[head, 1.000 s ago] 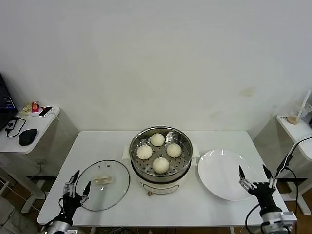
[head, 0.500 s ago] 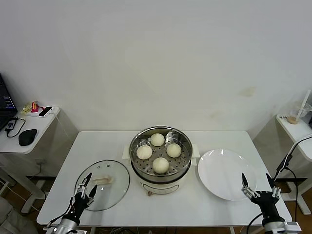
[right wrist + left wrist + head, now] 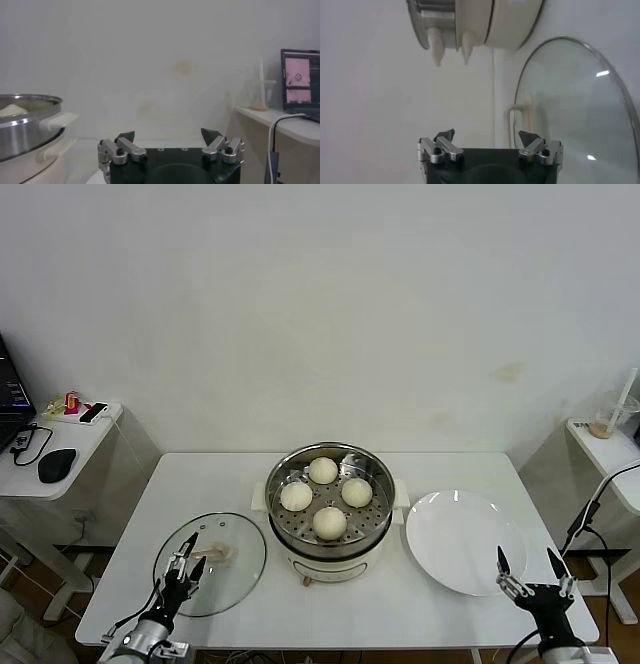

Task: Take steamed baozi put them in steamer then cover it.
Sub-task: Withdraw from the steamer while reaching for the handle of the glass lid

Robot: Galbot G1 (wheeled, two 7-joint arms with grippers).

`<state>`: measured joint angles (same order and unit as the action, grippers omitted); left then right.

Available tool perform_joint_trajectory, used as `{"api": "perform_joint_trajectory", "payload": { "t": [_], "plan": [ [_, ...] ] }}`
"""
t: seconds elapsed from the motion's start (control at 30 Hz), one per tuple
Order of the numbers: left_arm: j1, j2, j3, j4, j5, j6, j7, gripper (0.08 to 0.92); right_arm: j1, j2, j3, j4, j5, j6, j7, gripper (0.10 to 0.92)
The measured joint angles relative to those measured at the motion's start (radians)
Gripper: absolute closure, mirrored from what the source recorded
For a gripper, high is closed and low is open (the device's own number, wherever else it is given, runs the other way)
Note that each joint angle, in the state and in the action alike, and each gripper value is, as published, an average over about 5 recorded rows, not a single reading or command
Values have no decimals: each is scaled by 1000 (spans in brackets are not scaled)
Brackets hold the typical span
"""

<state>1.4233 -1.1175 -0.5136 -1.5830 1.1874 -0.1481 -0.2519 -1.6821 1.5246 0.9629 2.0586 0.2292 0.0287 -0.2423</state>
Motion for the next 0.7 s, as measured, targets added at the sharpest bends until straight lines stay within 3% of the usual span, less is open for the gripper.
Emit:
{"api": "perform_joint_trajectory", "payload": {
  "t": [0.6,0.7],
  "plan": [
    [-127,-15,49,93,2,28,16,179,-11,8,-10,-3,-25,0,-9,203],
    [-133,-22,51,101,5,31,14,226,-11,7,-15,-5,-29,0,-13,203]
  ]
}}
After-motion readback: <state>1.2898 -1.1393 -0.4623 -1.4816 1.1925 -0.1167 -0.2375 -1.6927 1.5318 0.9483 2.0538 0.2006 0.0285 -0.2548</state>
